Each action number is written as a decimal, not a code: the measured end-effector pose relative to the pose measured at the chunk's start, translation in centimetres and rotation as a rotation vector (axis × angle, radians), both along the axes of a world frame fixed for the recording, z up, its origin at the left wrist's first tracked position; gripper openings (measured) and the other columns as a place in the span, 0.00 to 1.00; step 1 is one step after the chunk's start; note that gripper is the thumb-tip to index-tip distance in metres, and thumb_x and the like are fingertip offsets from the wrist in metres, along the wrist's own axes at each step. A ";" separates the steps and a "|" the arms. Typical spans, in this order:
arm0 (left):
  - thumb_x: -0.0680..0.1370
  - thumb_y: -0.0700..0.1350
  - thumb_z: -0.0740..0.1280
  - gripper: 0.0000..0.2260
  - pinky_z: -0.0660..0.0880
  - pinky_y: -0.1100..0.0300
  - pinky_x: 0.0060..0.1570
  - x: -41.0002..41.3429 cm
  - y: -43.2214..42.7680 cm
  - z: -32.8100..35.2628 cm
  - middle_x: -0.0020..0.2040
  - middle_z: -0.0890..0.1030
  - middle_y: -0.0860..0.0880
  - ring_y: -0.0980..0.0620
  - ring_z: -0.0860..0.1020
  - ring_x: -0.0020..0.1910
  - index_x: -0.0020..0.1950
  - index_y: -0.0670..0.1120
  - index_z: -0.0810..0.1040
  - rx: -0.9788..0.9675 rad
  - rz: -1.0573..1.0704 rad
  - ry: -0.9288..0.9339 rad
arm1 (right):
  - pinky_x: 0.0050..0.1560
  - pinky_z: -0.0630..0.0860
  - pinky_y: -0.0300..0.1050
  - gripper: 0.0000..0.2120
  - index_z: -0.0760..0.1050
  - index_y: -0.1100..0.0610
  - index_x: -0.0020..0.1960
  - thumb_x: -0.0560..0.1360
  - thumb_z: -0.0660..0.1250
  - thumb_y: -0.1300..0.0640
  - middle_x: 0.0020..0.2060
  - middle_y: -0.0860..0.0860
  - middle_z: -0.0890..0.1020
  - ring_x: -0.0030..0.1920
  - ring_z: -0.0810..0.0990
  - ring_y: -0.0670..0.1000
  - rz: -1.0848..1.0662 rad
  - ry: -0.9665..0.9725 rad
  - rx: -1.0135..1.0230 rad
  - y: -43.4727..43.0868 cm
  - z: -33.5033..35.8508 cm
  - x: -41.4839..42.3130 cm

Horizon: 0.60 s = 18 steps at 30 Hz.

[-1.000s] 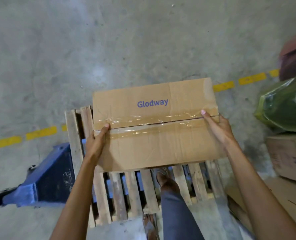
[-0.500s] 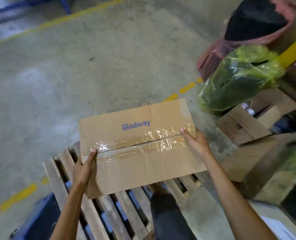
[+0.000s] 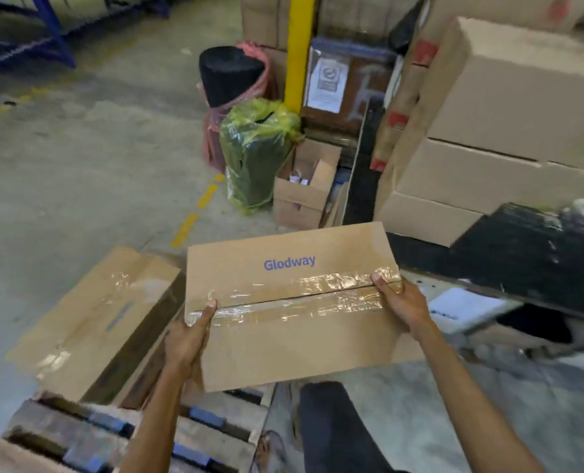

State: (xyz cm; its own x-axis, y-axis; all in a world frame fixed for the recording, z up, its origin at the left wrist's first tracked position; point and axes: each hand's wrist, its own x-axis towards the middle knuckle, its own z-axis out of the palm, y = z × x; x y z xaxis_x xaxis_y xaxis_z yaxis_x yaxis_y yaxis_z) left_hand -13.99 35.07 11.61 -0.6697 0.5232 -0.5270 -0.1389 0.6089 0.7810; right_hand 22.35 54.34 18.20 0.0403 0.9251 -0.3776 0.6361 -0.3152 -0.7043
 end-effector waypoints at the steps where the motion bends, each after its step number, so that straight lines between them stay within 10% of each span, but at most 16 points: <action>1: 0.62 0.76 0.73 0.41 0.78 0.42 0.63 2.1 0.8 0.1 0.58 0.84 0.46 0.42 0.83 0.56 0.64 0.49 0.81 -0.013 -0.031 -0.007 | 0.67 0.72 0.54 0.32 0.77 0.50 0.67 0.73 0.65 0.29 0.63 0.55 0.81 0.65 0.77 0.60 -0.042 -0.001 -0.006 -0.8 0.1 2.9; 7: 0.74 0.64 0.73 0.28 0.73 0.49 0.62 18.4 6.7 2.1 0.60 0.82 0.43 0.40 0.79 0.63 0.65 0.44 0.81 0.042 -0.299 0.028 | 0.66 0.73 0.55 0.52 0.77 0.50 0.68 0.58 0.60 0.14 0.63 0.54 0.82 0.65 0.78 0.59 -0.328 -0.021 -0.012 -4.9 -0.2 21.9; 12: 0.73 0.65 0.73 0.25 0.76 0.51 0.59 31.1 10.1 3.3 0.53 0.84 0.48 0.43 0.82 0.59 0.60 0.49 0.83 0.088 -0.428 0.018 | 0.62 0.72 0.53 0.30 0.80 0.53 0.64 0.73 0.68 0.32 0.61 0.58 0.82 0.64 0.78 0.61 -0.475 0.039 0.052 -6.2 1.1 34.4; 18: 0.60 0.82 0.67 0.43 0.79 0.43 0.61 44.8 15.7 0.0 0.54 0.86 0.47 0.41 0.83 0.55 0.58 0.49 0.84 0.027 -0.501 0.062 | 0.65 0.72 0.54 0.34 0.78 0.55 0.67 0.74 0.66 0.30 0.63 0.59 0.81 0.65 0.78 0.62 -0.536 -0.004 0.075 -5.4 2.0 49.8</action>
State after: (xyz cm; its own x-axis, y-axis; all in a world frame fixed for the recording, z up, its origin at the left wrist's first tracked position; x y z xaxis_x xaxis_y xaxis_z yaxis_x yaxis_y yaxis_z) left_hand 30.82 50.76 11.58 -0.3624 0.8013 -0.4761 0.2119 0.5683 0.7951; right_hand 72.20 48.95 20.20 0.5156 0.7988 -0.3101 0.4023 -0.5452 -0.7355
